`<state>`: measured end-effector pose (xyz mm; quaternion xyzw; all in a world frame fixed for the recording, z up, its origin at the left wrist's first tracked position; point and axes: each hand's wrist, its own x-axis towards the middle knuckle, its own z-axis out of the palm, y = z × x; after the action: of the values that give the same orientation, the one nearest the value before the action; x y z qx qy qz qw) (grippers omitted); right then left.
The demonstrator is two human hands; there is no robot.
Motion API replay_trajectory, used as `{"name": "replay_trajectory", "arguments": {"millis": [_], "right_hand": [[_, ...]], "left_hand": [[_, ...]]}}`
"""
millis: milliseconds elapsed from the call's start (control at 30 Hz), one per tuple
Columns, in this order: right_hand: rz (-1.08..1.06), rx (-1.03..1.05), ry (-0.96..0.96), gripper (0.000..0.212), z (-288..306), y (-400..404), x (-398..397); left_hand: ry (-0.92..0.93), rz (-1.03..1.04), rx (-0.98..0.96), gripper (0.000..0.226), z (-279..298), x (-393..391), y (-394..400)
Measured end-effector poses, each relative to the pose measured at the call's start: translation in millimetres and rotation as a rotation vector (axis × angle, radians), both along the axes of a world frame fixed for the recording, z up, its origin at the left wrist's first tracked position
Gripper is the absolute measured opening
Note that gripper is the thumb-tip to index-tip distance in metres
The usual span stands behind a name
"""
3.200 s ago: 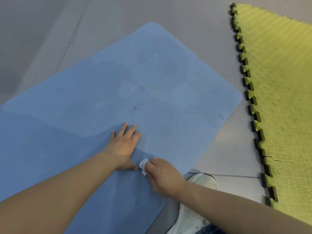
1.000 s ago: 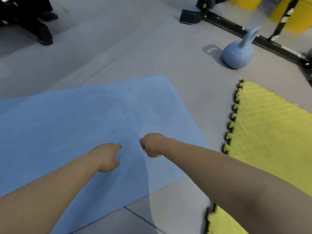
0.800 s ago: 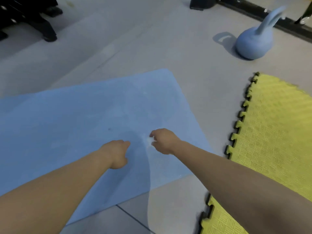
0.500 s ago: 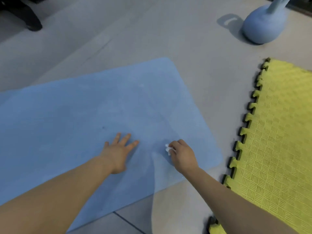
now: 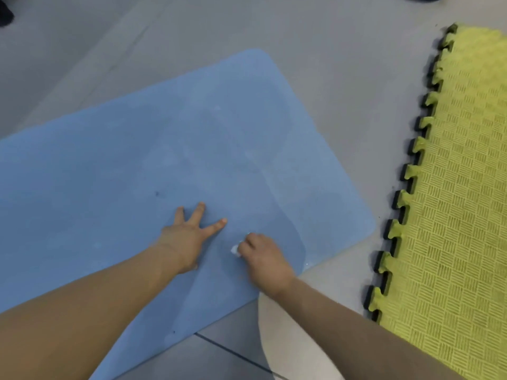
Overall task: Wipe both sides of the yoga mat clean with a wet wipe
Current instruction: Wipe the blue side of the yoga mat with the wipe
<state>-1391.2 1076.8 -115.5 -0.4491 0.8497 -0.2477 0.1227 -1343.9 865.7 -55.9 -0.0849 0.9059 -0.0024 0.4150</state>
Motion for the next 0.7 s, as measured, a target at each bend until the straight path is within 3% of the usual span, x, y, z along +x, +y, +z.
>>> {"name": "replay_trajectory", "arguments": {"millis": [167,300,467,567,700], "right_hand": [[-0.446,0.023,0.036,0.009,3,67,-76],[-0.56,0.015,-0.028,0.007,4,53,-59],[-0.203,-0.017,-0.065,0.011,-4,0,28],[-0.027,-0.018,-0.064,0.012,3,-7,48],[-0.12,0.031,0.051,0.009,3,31,-7]], "left_hand": [[0.005,-0.084,-0.068,0.119,5,-3,1],[0.014,-0.157,-0.072,0.105,9,-8,5],[0.103,-0.263,0.08,0.085,5,-19,22],[0.091,-0.204,0.15,0.095,1,-18,29],[0.067,-0.239,0.069,0.11,1,-18,39]]}}
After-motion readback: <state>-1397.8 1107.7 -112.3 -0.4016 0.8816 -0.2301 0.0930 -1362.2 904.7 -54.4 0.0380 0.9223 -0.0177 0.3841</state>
